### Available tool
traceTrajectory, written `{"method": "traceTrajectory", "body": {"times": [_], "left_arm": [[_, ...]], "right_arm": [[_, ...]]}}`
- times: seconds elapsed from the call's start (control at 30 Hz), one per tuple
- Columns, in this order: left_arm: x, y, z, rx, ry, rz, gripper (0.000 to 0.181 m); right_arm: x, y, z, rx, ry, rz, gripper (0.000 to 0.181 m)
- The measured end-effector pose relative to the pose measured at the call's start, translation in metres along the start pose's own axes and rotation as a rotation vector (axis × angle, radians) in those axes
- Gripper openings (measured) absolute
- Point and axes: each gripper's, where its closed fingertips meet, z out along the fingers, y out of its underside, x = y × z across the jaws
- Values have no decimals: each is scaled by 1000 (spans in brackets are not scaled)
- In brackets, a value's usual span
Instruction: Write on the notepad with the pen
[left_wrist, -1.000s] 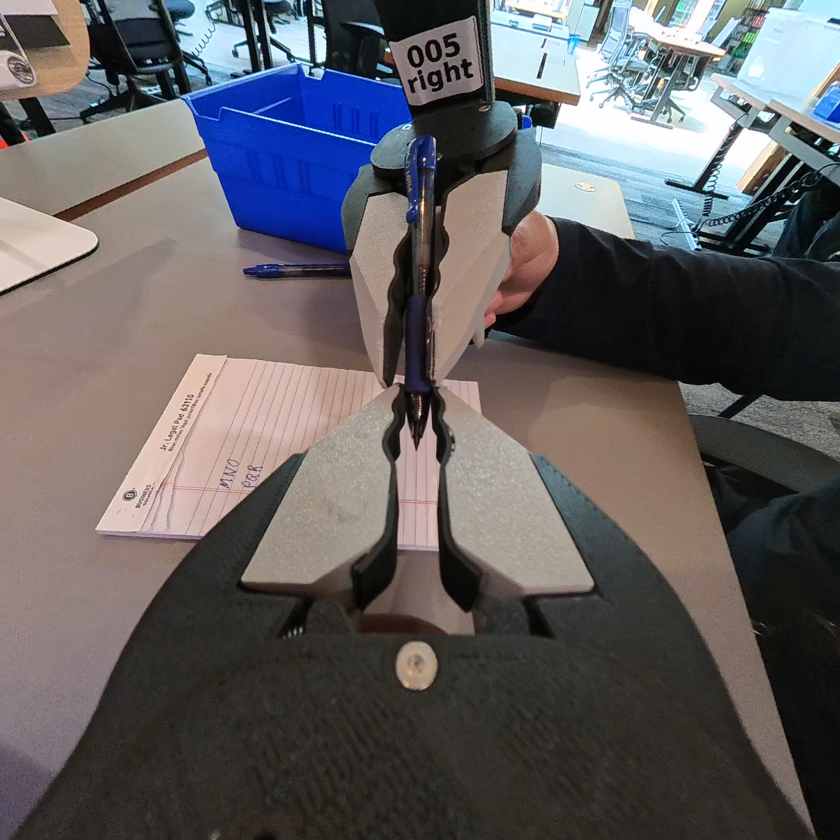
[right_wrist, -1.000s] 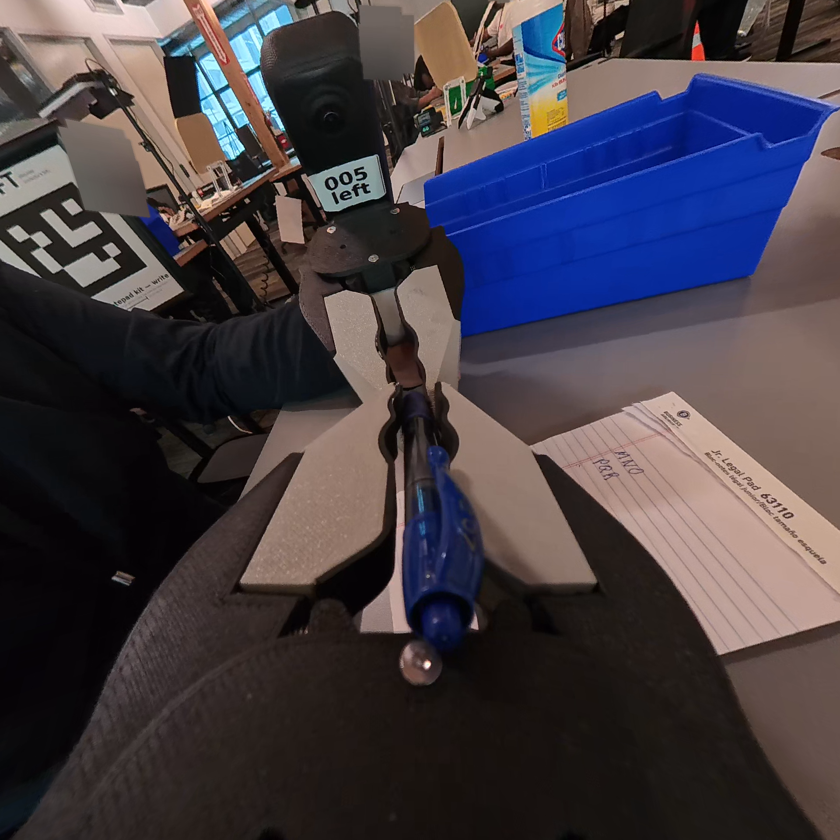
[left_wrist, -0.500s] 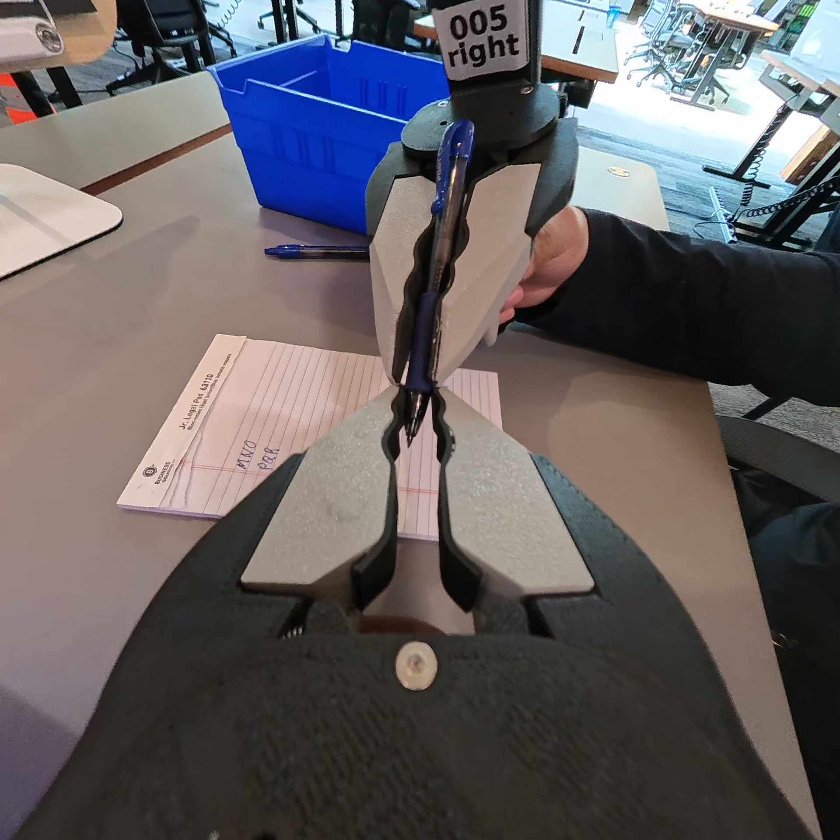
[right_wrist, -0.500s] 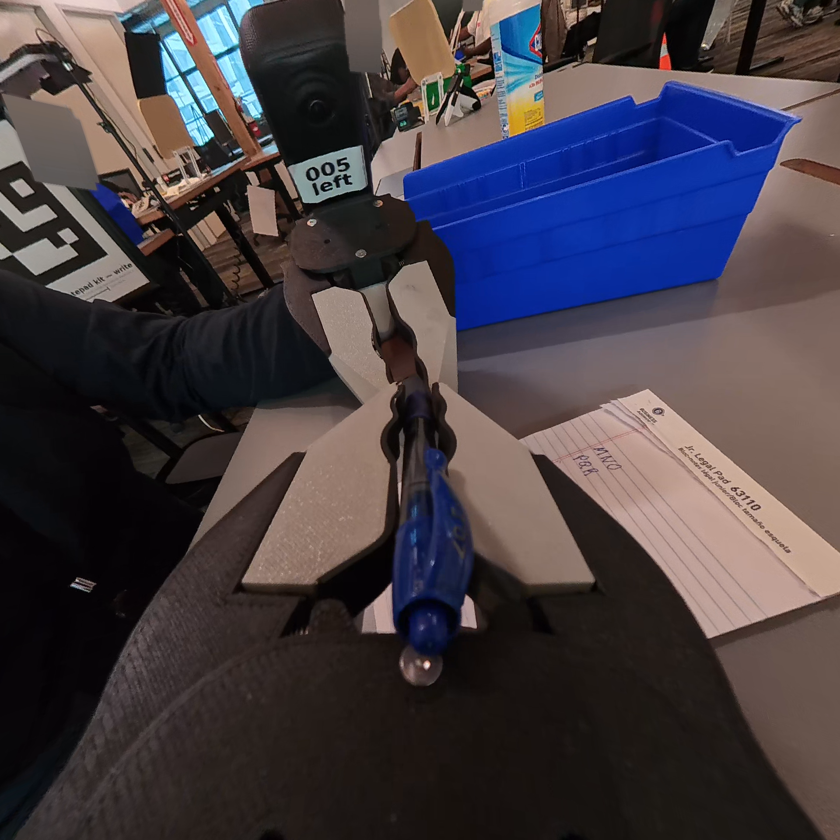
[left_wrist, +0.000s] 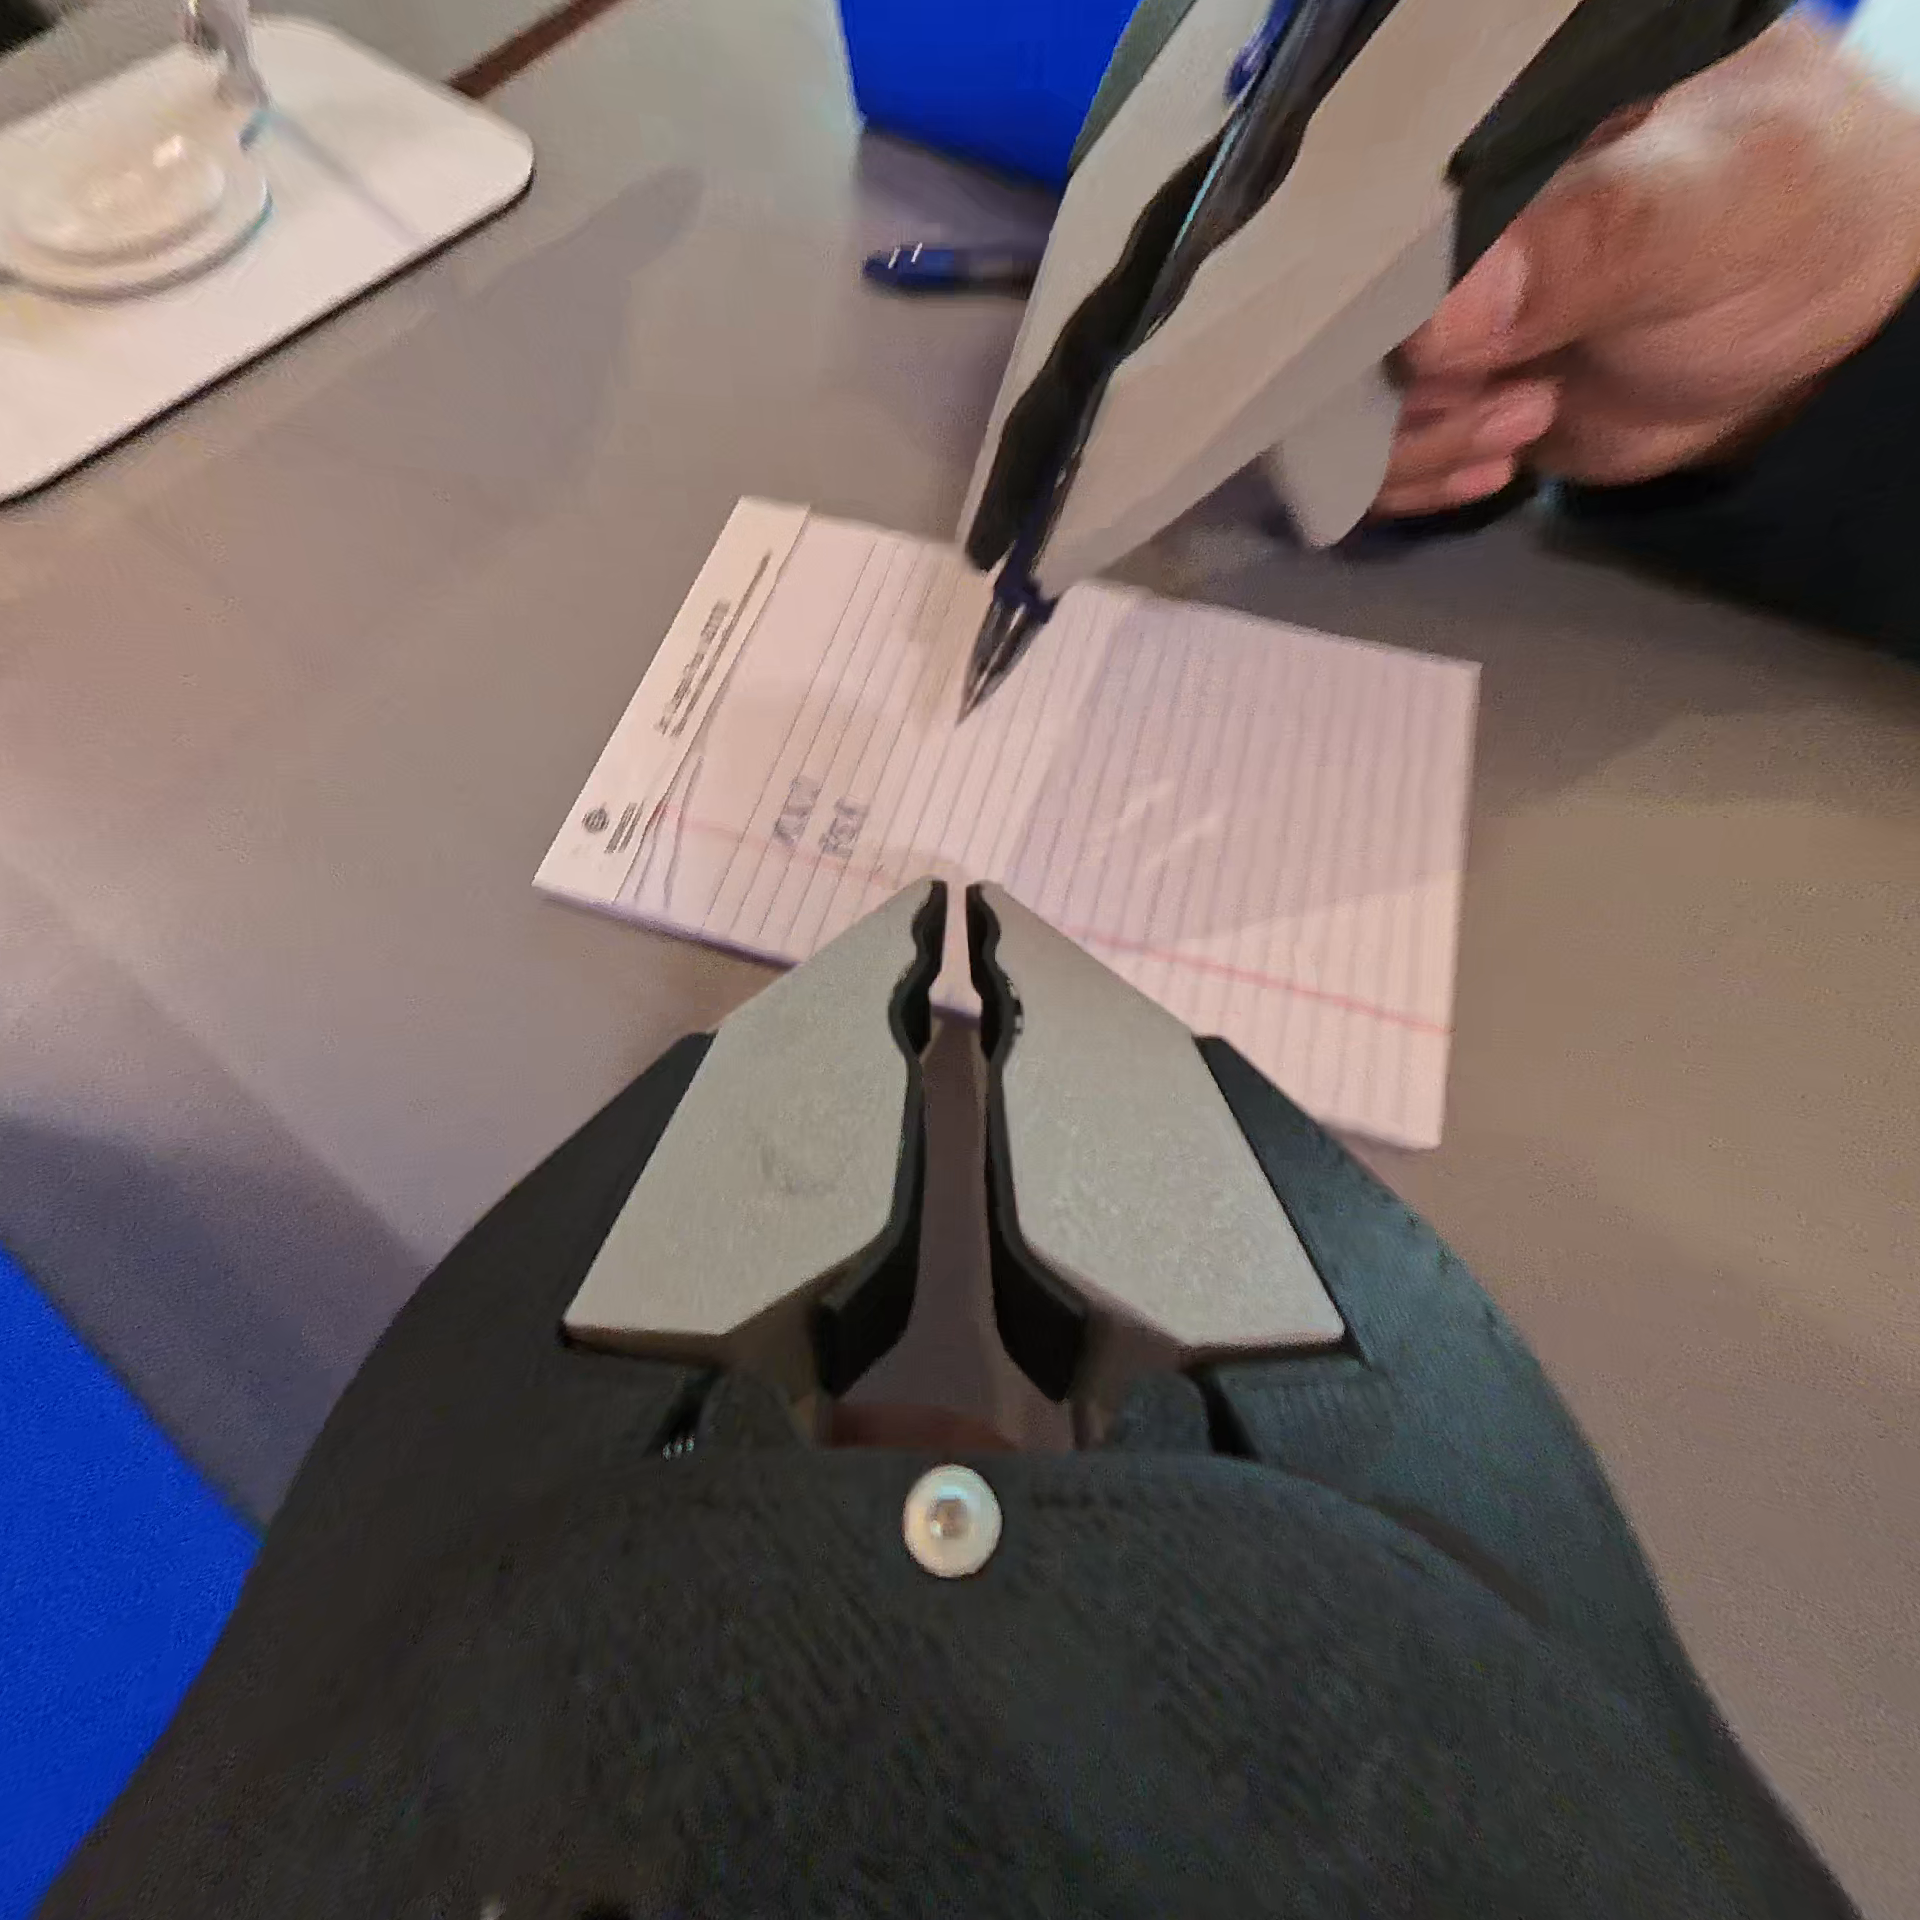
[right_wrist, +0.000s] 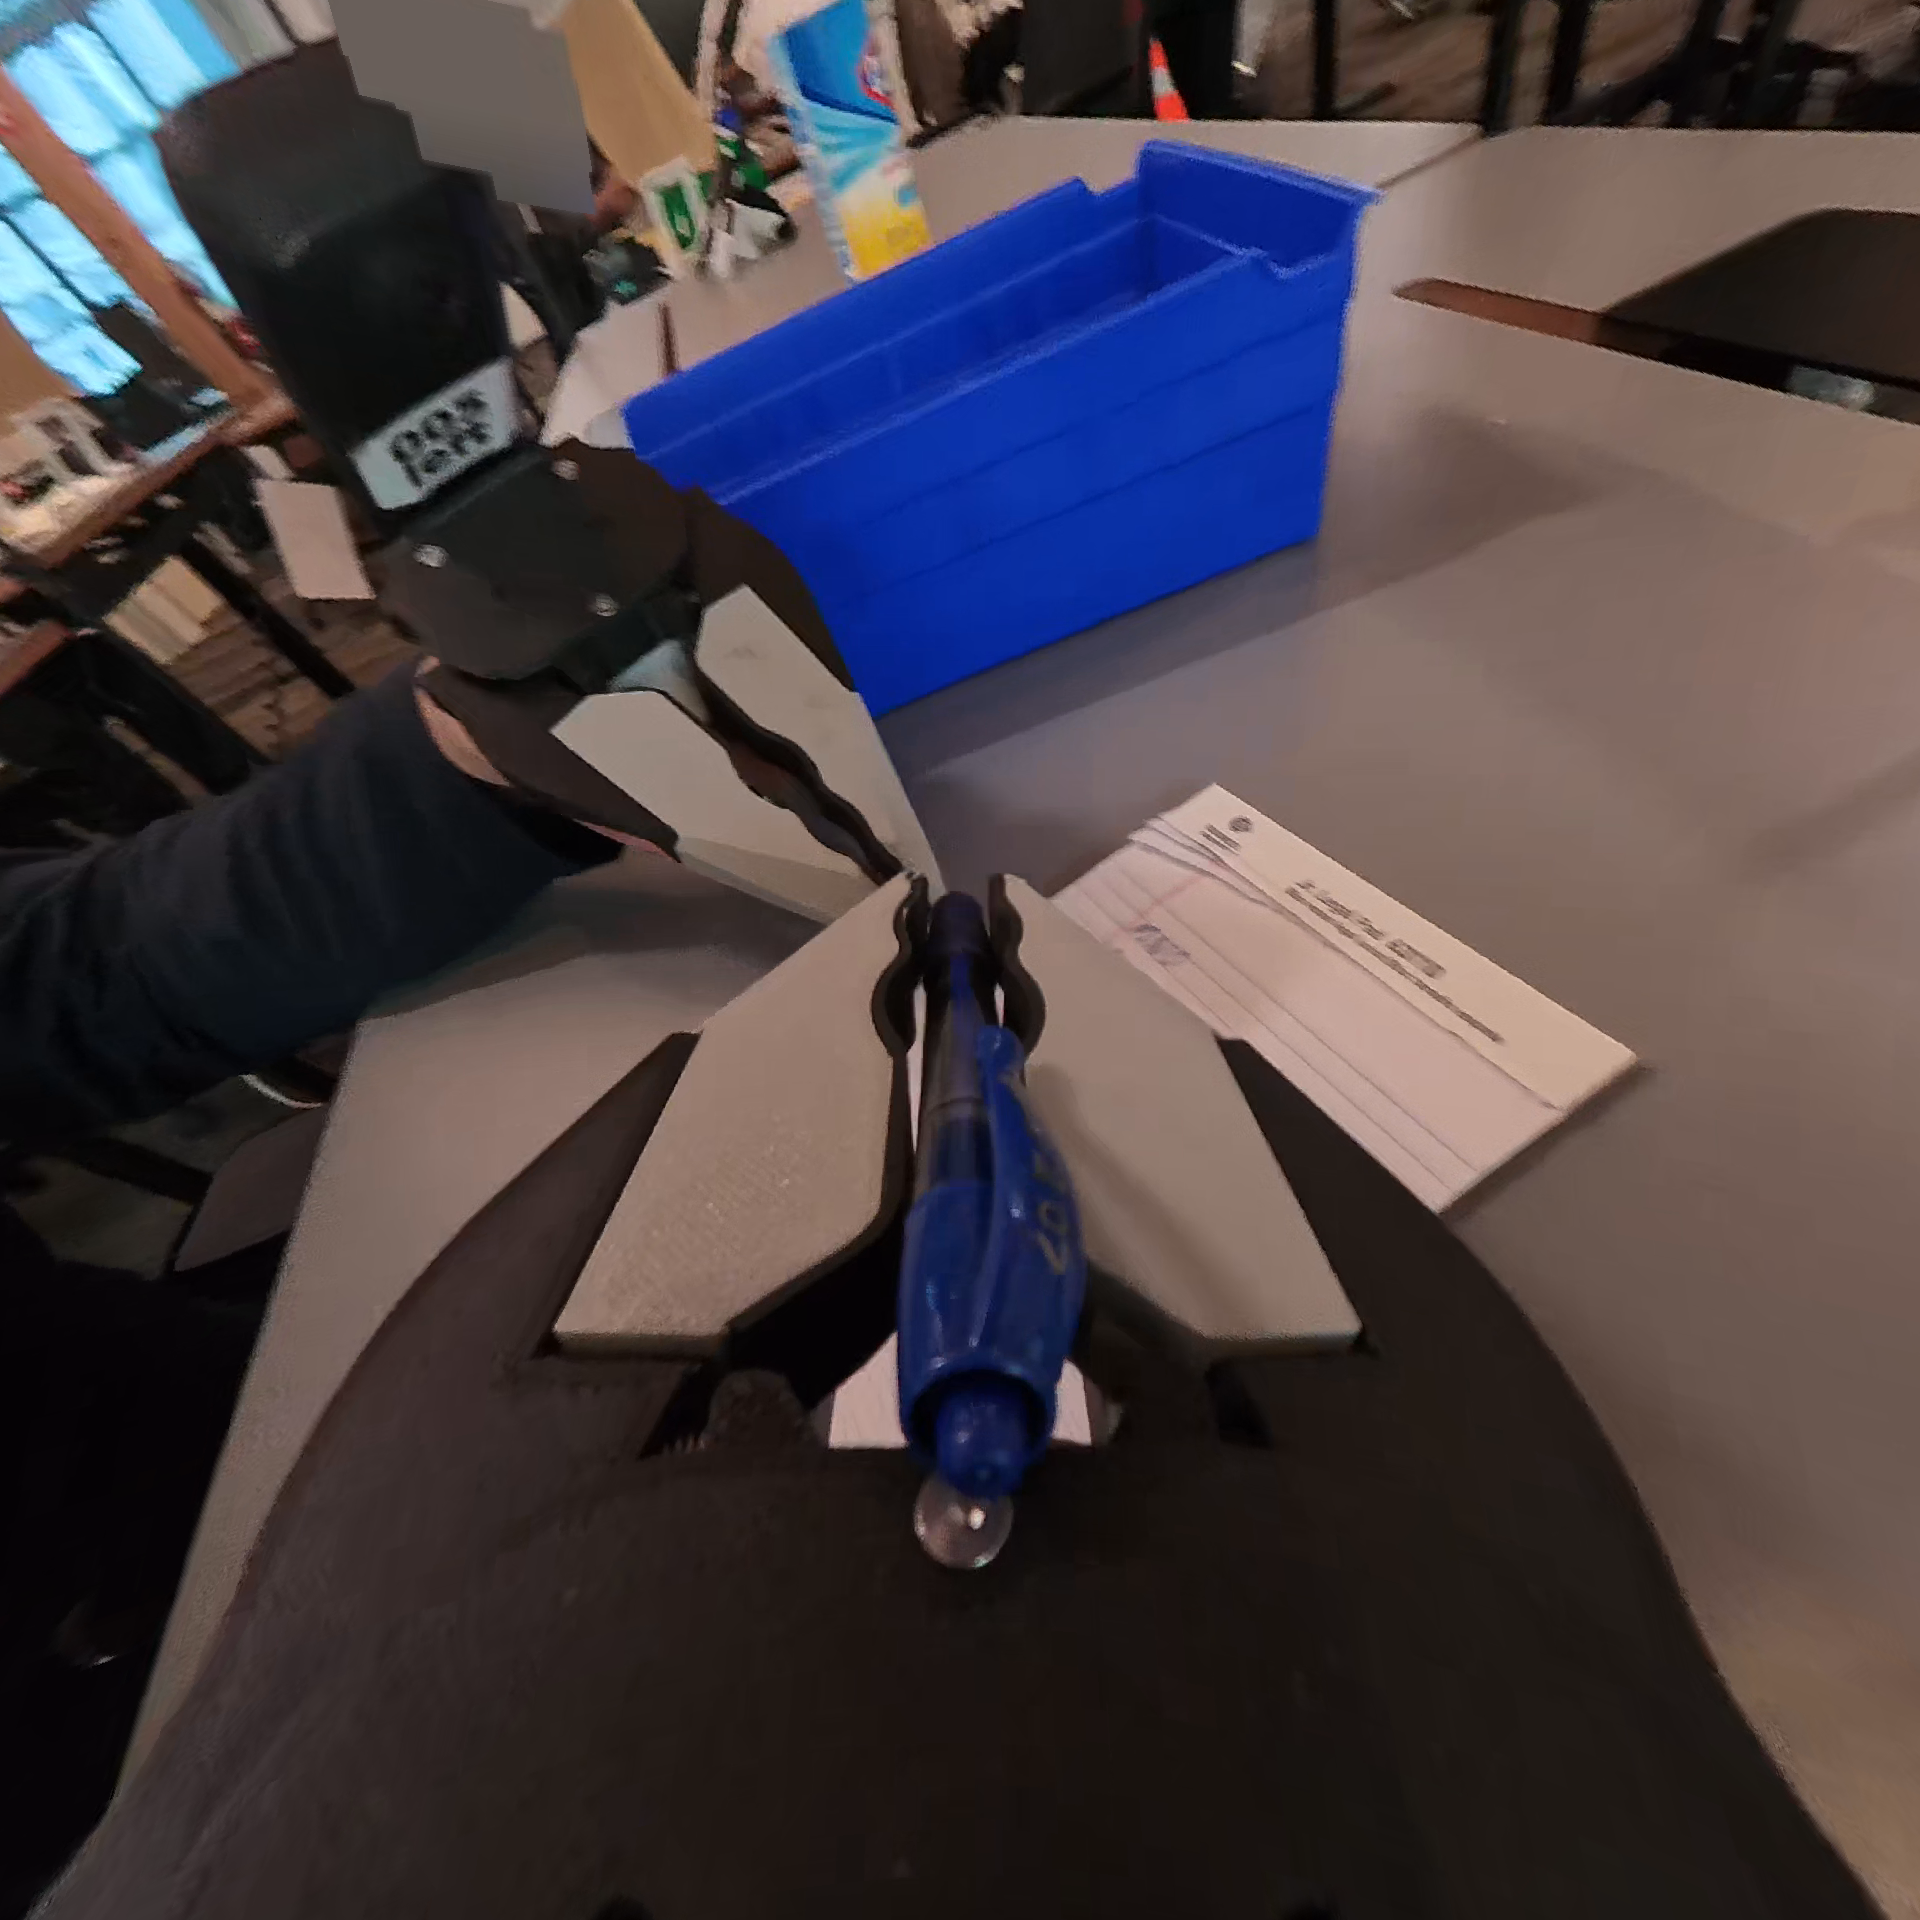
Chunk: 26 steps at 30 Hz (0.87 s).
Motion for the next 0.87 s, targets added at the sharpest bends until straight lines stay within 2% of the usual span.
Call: {"method": "traceTrajectory", "body": {"times": [0.2, 0.4, 0.57, 0.87], "left_arm": [[-5, 22, 9, -123, -36, 3, 2], [-4, 18, 12, -105, -55, 39, 0], [-5, 21, 17, -116, -67, 46, 0], [-5, 21, 17, -114, -71, 41, 0]], "right_arm": [[0, 0, 3, -31, 74, -64, 9], [4, 15, 14, -97, 98, -48, 9], [17, 26, 20, -177, 200, -109, 8], [18, 35, 30, -217, 194, -115, 8]]}}
